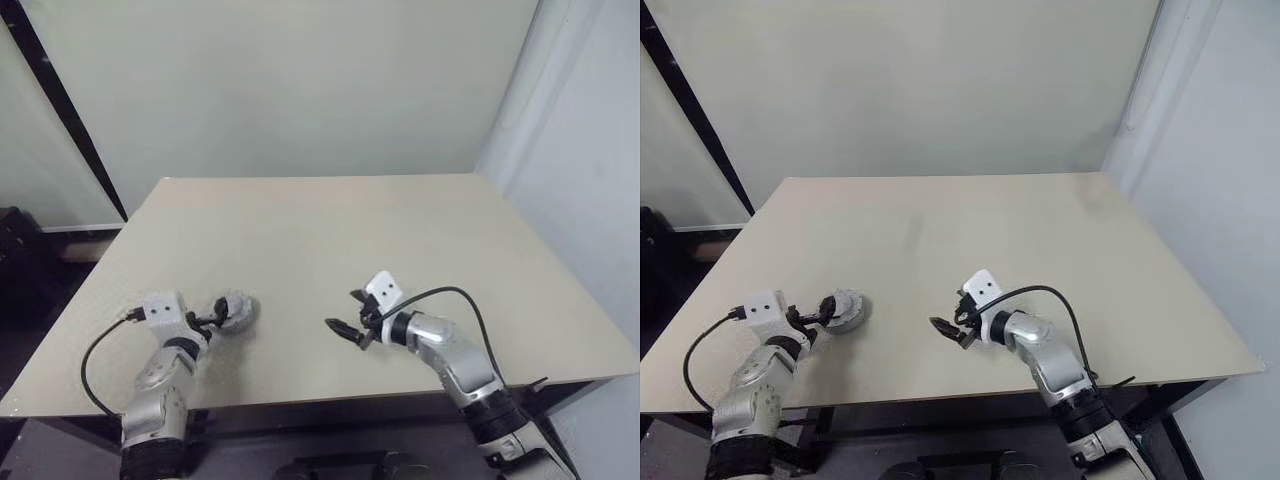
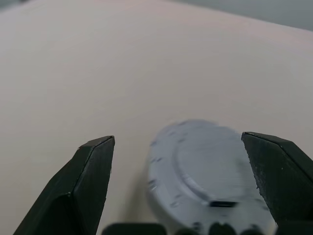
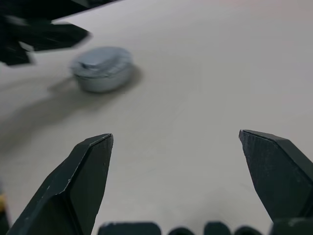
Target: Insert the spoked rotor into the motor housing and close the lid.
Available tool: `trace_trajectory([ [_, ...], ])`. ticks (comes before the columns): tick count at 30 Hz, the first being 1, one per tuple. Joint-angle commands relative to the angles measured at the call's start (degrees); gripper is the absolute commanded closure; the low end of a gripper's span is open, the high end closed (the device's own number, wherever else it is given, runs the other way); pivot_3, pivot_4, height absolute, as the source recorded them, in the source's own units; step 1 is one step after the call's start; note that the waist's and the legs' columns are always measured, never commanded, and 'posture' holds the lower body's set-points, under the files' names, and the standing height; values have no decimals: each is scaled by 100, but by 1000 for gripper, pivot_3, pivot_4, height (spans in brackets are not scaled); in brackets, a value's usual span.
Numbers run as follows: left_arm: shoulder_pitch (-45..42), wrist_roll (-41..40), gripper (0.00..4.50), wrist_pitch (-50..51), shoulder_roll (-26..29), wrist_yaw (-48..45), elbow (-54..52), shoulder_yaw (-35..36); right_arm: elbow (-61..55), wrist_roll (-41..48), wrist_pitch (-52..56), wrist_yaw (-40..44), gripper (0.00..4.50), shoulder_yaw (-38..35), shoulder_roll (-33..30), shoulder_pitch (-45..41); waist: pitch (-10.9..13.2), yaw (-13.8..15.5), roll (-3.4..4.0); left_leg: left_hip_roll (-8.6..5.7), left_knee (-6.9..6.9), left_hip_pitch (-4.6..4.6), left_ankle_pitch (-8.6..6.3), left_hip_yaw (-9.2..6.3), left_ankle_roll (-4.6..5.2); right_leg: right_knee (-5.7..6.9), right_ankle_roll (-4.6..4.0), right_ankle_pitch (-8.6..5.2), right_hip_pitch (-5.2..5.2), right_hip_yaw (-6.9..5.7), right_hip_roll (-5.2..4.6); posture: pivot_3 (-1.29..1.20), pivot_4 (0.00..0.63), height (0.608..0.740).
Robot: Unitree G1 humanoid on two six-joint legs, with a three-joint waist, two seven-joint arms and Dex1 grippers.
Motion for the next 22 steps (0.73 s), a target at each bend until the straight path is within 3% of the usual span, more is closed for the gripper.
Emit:
trace_trajectory([
  [1, 193, -71, 51, 100, 434, -1010, -1335, -695, -36, 108, -85, -55, 0, -546, -234, -128, 1, 8, 3, 1, 0, -2, -1, 3, -1, -1, -3, -2, -2, 1, -2, 0, 0, 740],
  [8, 152, 106, 51, 481, 660, -1526, -2018, -1602, -122, 263, 35, -54, 0, -1193, -632, 13, 2, 5, 11, 5, -3, 16, 0, 11, 2, 4, -12, -7, 5, 11, 6, 0, 0, 740],
  [16, 28, 386, 51, 325, 431, -1619, -1679, -2068, -307, 418, 184, 11, 0, -1689, -1073, 381, 2, 18, 16, 6, -2, 23, 2, 15, 5, 8, -4, -3, 8, 18, 12, 0, 0, 740],
  [22, -117, 517, 51, 178, 344, -1669, -1414, -2138, -346, 440, 166, -43, 0, -1730, -1036, 389, 2, 22, 16, 6, 4, 25, 2, 14, 7, 10, -11, -7, 13, 19, 13, 0, 0, 740],
])
